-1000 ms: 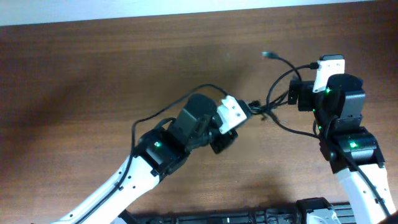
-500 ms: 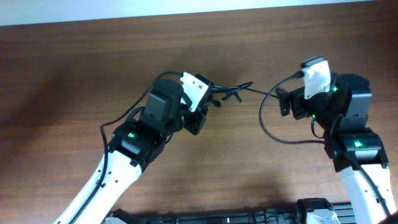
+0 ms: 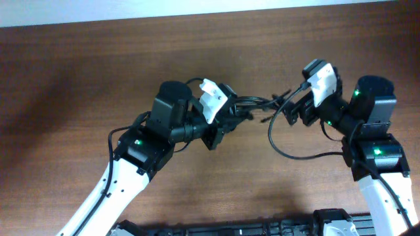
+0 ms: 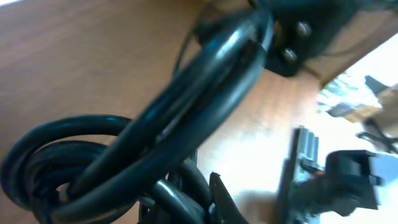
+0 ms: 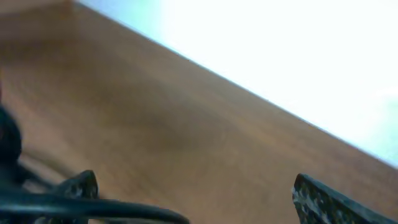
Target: Untangle cables
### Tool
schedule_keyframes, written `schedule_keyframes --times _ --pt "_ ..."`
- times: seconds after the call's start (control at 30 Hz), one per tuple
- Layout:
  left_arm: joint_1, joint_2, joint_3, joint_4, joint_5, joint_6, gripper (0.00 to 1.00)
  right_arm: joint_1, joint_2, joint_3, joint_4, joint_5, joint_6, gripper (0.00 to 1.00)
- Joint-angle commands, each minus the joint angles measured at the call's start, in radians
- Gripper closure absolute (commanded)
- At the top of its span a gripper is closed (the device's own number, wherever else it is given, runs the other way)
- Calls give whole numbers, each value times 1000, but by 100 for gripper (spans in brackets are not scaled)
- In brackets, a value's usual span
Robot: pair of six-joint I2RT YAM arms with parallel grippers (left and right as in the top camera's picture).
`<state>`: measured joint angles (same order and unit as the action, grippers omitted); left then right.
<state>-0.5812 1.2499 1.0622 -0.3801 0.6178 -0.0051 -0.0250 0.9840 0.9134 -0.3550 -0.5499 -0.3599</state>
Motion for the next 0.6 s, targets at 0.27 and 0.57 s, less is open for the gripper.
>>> schedule_keyframes --times 0.27,0.57 --pt "2 -28 6 -29 380 181 100 -5 66 8 76 473 344 1" --pt "2 -33 6 -138 -319 35 100 -134 85 8 -108 525 362 1"
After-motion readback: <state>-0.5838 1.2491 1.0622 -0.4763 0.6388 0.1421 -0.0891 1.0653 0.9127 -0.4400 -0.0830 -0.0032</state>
